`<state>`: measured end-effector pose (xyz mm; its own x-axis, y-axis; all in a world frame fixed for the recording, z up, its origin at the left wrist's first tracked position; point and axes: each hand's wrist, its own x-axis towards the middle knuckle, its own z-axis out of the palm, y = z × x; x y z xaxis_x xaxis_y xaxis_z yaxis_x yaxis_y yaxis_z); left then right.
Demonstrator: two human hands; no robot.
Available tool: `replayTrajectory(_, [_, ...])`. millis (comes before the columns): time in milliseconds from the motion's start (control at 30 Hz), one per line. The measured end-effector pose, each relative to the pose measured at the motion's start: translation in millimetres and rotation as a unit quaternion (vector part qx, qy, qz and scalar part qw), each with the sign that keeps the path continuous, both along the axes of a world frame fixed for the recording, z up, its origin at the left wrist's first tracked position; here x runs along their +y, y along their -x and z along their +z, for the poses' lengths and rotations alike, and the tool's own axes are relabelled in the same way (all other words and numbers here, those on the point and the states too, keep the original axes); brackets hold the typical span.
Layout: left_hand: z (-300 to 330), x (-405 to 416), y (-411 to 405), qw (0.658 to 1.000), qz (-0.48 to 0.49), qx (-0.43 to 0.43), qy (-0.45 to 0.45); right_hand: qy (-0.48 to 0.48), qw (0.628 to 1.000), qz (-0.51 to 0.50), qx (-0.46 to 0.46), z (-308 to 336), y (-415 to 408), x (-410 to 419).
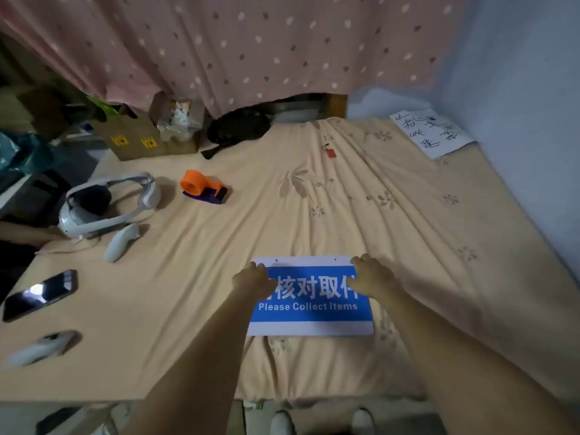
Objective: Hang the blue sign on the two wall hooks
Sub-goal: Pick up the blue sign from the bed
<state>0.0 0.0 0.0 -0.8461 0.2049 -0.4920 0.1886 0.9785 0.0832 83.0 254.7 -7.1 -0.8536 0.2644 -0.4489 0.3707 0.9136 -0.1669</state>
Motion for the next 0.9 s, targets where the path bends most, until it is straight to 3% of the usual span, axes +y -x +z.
replayTrajectory(167, [-17, -10, -8, 0.996, 0.081, -0.022, 0.017, -0.003, 0.999, -0.026, -0.028, -19, -10, -7])
replayTrajectory(400, [-33, -12, -8, 0.993, 0.106, -0.044, -0.008, 0.007, 0.996, -0.068, -0.048, -41, -18, -5])
replayTrajectory(700, [-54, -14, -5, 0.991, 0.119, -0.055, -0.024, 0.052, 0.987, -0.152, -0.02, -50, -15, -3])
replayTrajectory(900, [-55, -16, -1, 0.987, 0.147, -0.038, -0.056, 0.118, 0.96, -0.253, 0.022, -53, -9, -4])
